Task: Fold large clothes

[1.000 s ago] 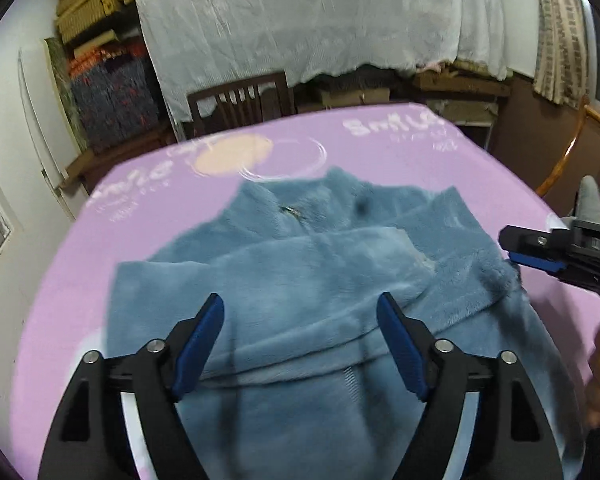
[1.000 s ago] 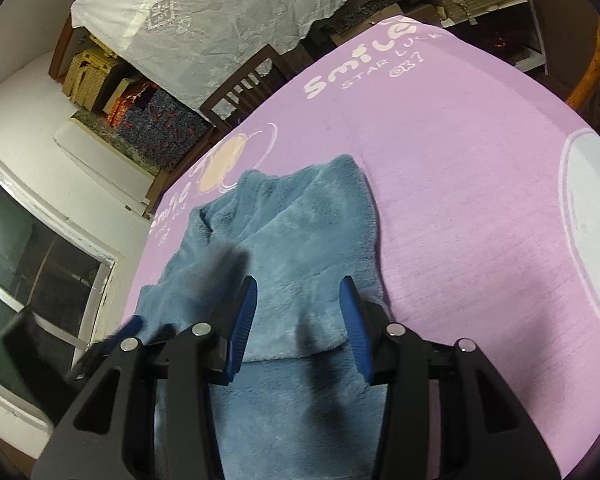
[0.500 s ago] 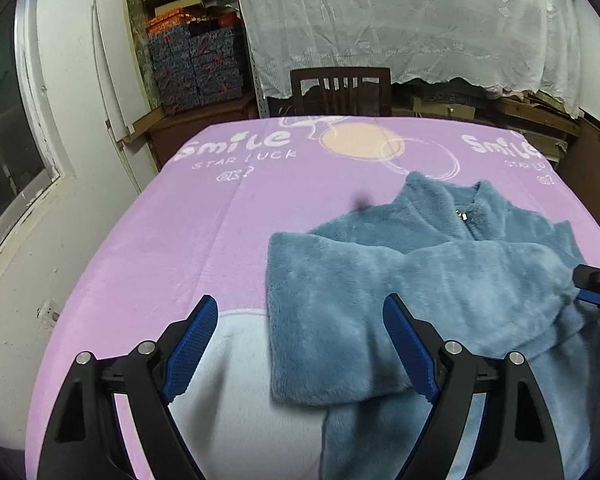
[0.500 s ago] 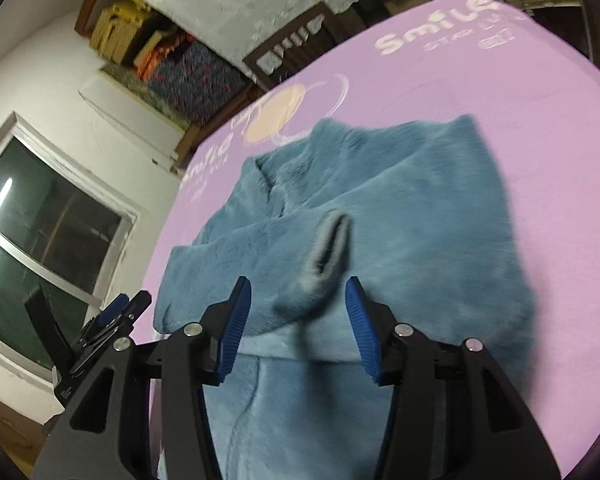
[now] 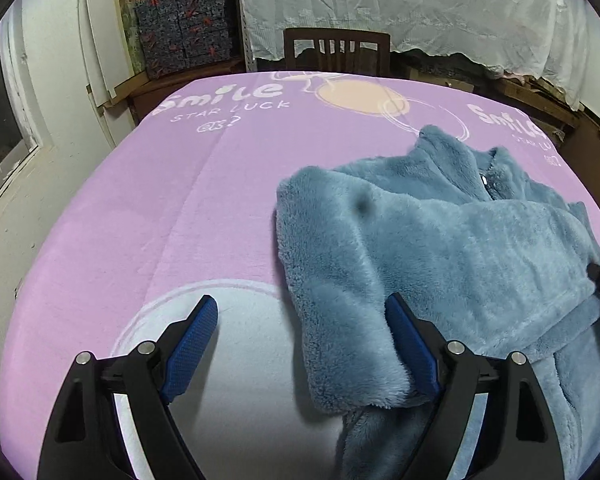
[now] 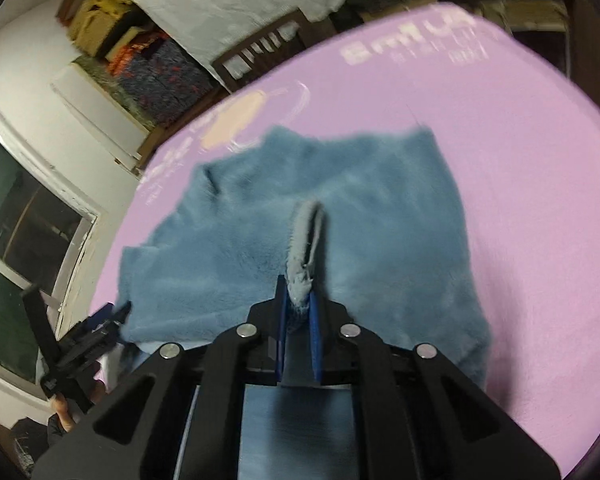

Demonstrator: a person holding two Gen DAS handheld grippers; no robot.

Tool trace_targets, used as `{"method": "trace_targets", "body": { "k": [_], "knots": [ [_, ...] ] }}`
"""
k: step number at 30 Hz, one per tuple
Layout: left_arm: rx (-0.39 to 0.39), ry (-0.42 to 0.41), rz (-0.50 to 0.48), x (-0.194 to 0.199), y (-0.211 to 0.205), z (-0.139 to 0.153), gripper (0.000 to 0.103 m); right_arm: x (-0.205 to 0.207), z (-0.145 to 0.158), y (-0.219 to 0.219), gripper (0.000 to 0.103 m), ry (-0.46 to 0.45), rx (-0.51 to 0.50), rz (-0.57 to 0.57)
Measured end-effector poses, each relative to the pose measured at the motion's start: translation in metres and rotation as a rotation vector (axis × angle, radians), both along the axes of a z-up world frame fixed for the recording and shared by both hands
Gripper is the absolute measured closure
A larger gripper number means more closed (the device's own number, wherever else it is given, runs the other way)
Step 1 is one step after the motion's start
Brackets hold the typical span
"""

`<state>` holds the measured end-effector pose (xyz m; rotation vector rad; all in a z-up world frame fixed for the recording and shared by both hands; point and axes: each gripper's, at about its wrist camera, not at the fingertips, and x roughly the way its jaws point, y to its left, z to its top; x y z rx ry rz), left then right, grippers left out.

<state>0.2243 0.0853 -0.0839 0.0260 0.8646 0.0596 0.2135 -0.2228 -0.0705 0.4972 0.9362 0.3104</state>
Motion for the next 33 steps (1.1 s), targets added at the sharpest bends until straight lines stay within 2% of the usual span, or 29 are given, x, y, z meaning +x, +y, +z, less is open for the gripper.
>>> {"method": "trace_targets", "body": {
  "k": [5,7,9,12,16,18,21,24,25,26,27,29,31,33],
  "knots": [
    [-0.016,0.02,0.011,0.002,0.004,-0.004,0.013,0.001,-0.006,0.001,0.094,0.001,0.011,0.011],
    [0.004,0.001,0.023,-0.003,0.006,0.006,0.013,0.001,-0.006,-0.003,0.091,0.012,0.043,0.015],
    [0.031,-0.058,0.024,-0.014,0.004,0.024,0.013,-0.003,0.001,-0.013,0.082,0.016,0.071,-0.015],
    [0.022,-0.132,-0.033,-0.023,-0.009,0.051,0.013,-0.016,0.025,-0.026,0.076,-0.051,0.04,-0.082],
    [-0.032,-0.139,-0.155,-0.013,-0.043,0.066,0.013,-0.01,0.051,-0.007,0.076,-0.096,0.064,-0.02],
    [-0.05,-0.136,-0.215,-0.002,-0.063,0.061,0.013,-0.002,0.054,0.012,0.076,-0.095,0.082,0.03],
    [-0.044,-0.09,-0.241,0.014,-0.08,0.041,0.013,0.017,0.049,0.048,0.076,-0.078,0.104,0.109],
    [-0.003,-0.031,-0.206,0.031,-0.079,0.013,0.013,0.035,0.03,0.068,0.076,-0.028,0.102,0.141],
    [-0.011,0.001,-0.193,0.037,-0.073,0.001,0.012,0.04,0.021,0.068,0.076,-0.01,0.098,0.136],
    [-0.049,0.019,-0.195,0.04,-0.066,-0.003,0.01,0.044,0.014,0.065,0.077,0.006,0.093,0.125],
    [-0.097,0.023,-0.189,0.043,-0.059,-0.002,0.01,0.048,0.004,0.056,0.088,0.024,0.103,0.113],
    [-0.101,0.024,-0.179,0.046,-0.053,-0.001,0.009,0.051,-0.008,0.039,0.103,0.059,0.151,0.099],
    [-0.109,0.027,-0.187,0.047,-0.051,-0.003,0.009,0.051,-0.017,0.012,0.103,0.087,0.232,0.063],
    [-0.101,0.027,-0.184,0.045,-0.051,0.0,0.009,0.047,-0.019,-0.008,0.103,0.092,0.263,0.031]
  ]
}}
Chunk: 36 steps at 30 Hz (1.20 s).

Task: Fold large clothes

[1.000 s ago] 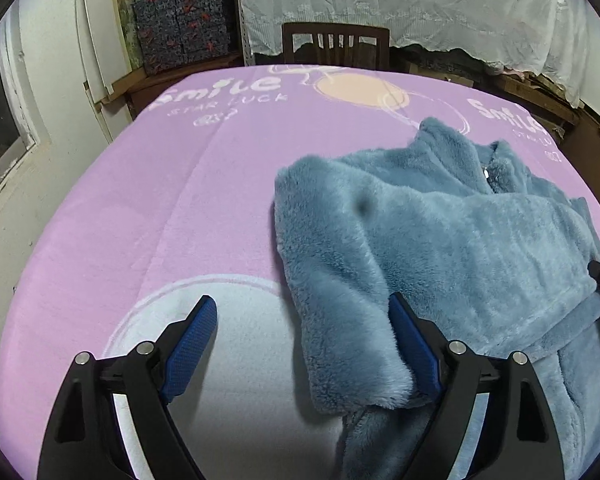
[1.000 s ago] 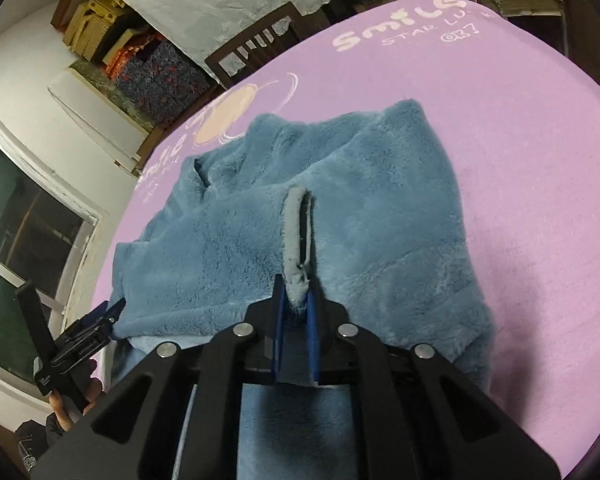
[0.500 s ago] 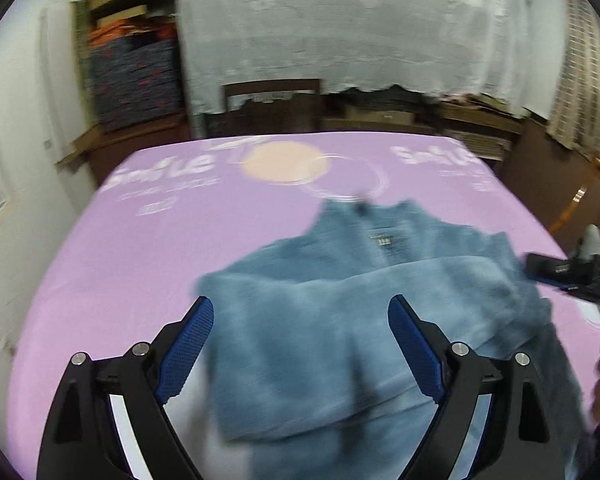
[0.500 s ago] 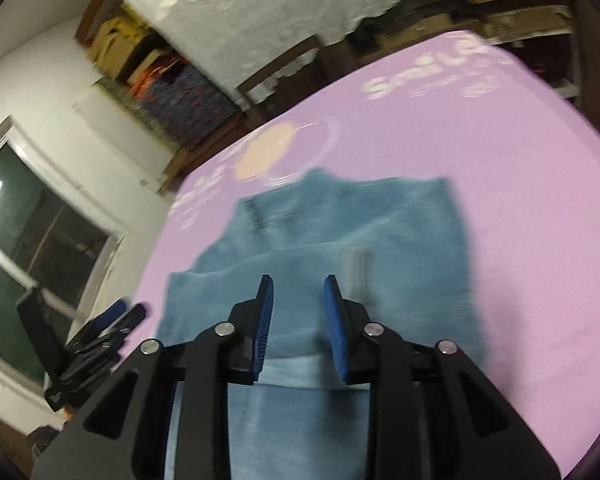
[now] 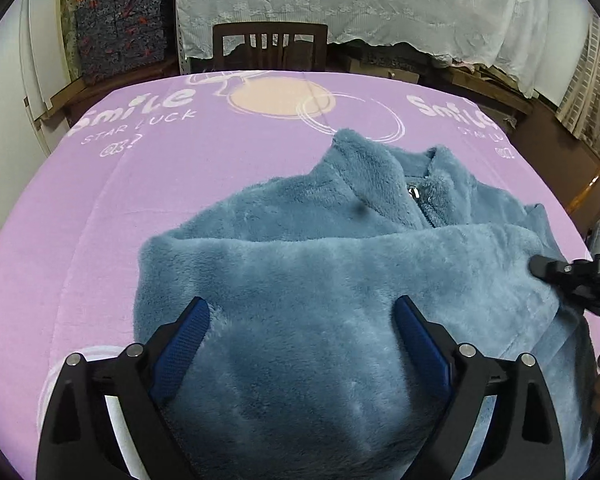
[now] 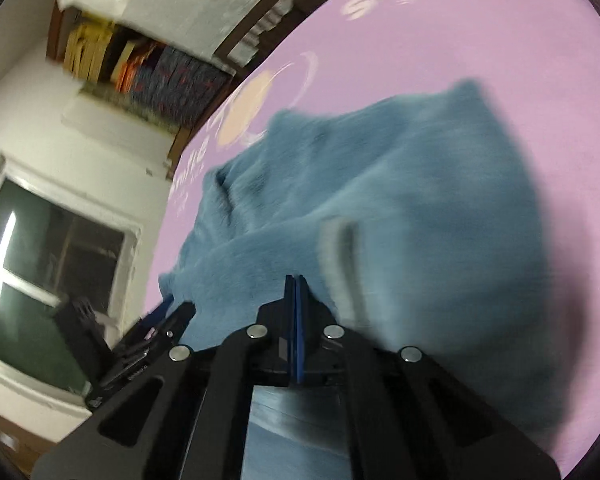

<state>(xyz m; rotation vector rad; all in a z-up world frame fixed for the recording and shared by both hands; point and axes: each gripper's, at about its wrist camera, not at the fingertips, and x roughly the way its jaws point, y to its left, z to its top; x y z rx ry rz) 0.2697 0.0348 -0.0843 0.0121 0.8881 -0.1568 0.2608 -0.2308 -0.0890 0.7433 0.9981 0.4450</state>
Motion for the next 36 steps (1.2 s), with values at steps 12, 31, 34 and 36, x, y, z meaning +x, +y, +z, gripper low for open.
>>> {"method": "trace_targets", "body": {
  "k": [12,31,34,36],
  "knots": [
    [-0.008,-0.054,0.018,-0.103,0.038,0.041,0.009,-0.106,0.051,-0.048,0.073,-0.121,-0.198,-0.092],
    [-0.031,0.076,-0.066,-0.205,0.033,-0.01,0.01,-0.217,0.017,-0.04,0.067,-0.056,-0.203,0.007],
    [-0.093,0.089,-0.082,-0.221,0.039,-0.008,0.01,-0.239,0.02,-0.043,0.066,-0.072,-0.208,-0.006],
    [-0.122,0.096,-0.097,-0.232,0.041,-0.008,0.011,-0.251,0.021,-0.044,0.053,-0.071,-0.208,-0.013]
  ]
}}
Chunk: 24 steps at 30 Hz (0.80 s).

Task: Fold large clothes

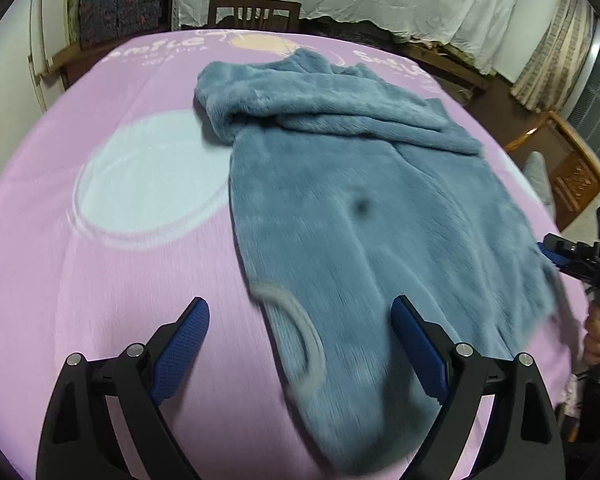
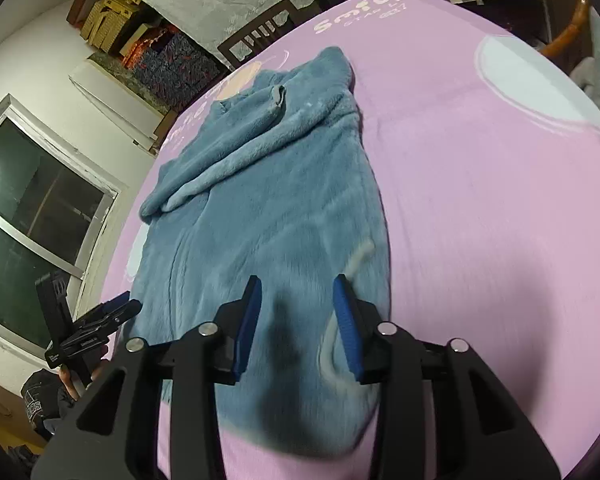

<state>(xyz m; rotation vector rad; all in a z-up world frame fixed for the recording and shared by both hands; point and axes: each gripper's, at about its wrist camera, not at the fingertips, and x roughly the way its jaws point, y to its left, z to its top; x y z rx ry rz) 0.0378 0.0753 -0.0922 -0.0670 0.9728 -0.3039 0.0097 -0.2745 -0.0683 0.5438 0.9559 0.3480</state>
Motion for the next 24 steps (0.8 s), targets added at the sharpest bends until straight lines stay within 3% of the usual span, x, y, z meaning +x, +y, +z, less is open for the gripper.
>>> {"method": "trace_targets", "body": {
  "k": [6,9,13,21,22,23,24],
  "knots": [
    [-0.113,0.037,-0.043,-0.017,0.006,0.003,0.012,-0.031,0.014,-0.01,0.047,-0.068,0.001,-0.026],
    [-0.134,0.042,-0.046,-0.013,0.004,0.002,0.018,-0.028,0.017,-0.025,0.047,-0.076,0.004,-0.071],
    [-0.126,0.043,-0.075,-0.014,-0.009,0.002,0.026,-0.019,0.007,-0.031,0.046,-0.037,0.014,-0.075],
    [-0.083,0.019,-0.13,-0.032,-0.02,-0.001,0.027,-0.034,-0.006,-0.001,0.045,-0.025,0.024,0.062],
    [-0.082,0.01,-0.122,-0.032,-0.019,-0.001,0.037,-0.037,-0.006,0.004,0.045,-0.04,0.003,0.075],
    [-0.084,0.009,-0.115,-0.031,-0.019,-0.001,0.054,-0.039,-0.005,0.008,0.048,-0.048,-0.018,0.084],
    [-0.083,0.011,-0.108,-0.029,-0.019,-0.001,0.062,-0.039,-0.005,0.01,0.06,-0.051,-0.04,0.089]
  ]
}}
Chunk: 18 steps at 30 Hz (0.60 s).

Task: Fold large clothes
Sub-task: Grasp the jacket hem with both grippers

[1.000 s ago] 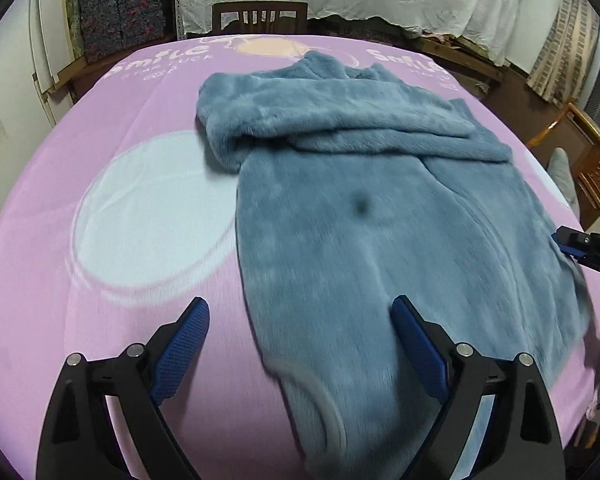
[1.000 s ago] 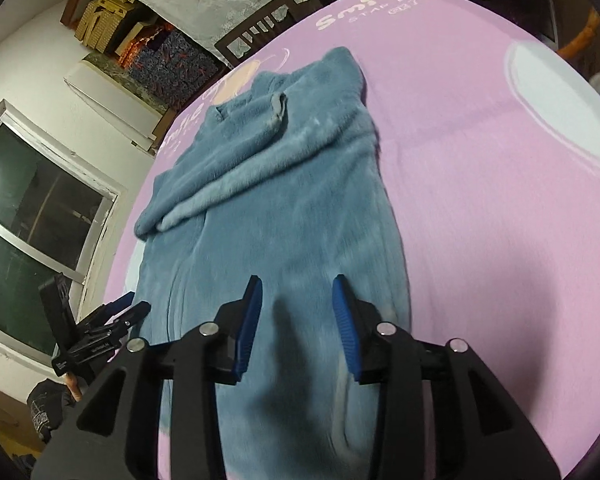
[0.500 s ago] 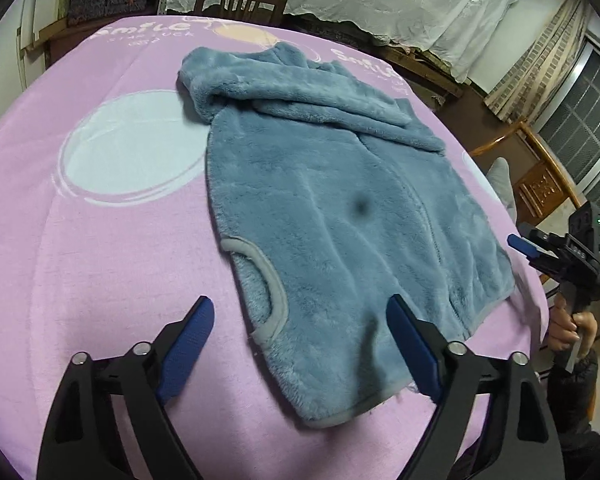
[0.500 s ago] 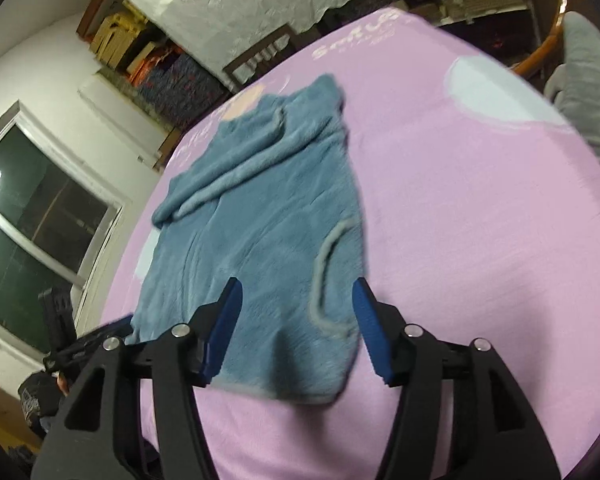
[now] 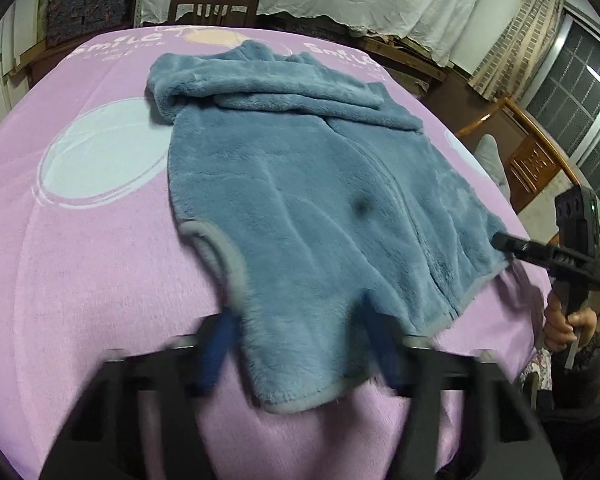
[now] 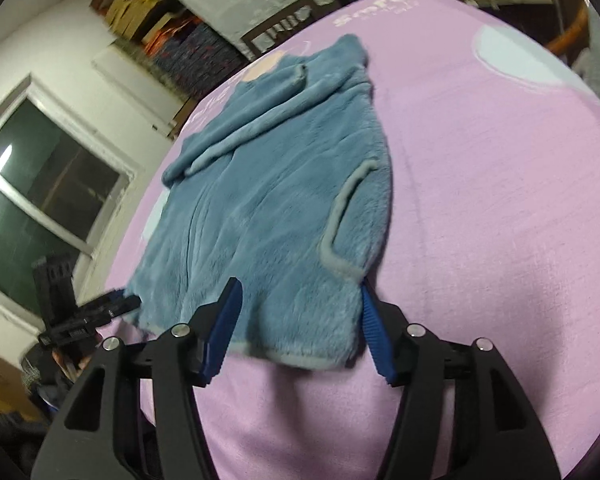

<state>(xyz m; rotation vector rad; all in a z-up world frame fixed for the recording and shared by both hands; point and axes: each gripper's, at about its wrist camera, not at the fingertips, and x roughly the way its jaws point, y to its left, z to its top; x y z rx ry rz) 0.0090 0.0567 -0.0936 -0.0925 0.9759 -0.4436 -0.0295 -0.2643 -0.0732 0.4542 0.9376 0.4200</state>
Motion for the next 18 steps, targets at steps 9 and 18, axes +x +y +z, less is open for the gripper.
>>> {"method": "trace_targets", "body": {
  "k": [9,18],
  "knots": [
    [-0.083,-0.065,0.038,0.011,0.016,0.036,0.086,-0.001,0.012,-0.006,0.083,-0.013,0.07,0.004],
    [-0.085,-0.184,0.091,0.046,0.018,0.097,0.087,0.036,0.069,-0.012,0.084,-0.094,0.182,0.029]
  ]
}}
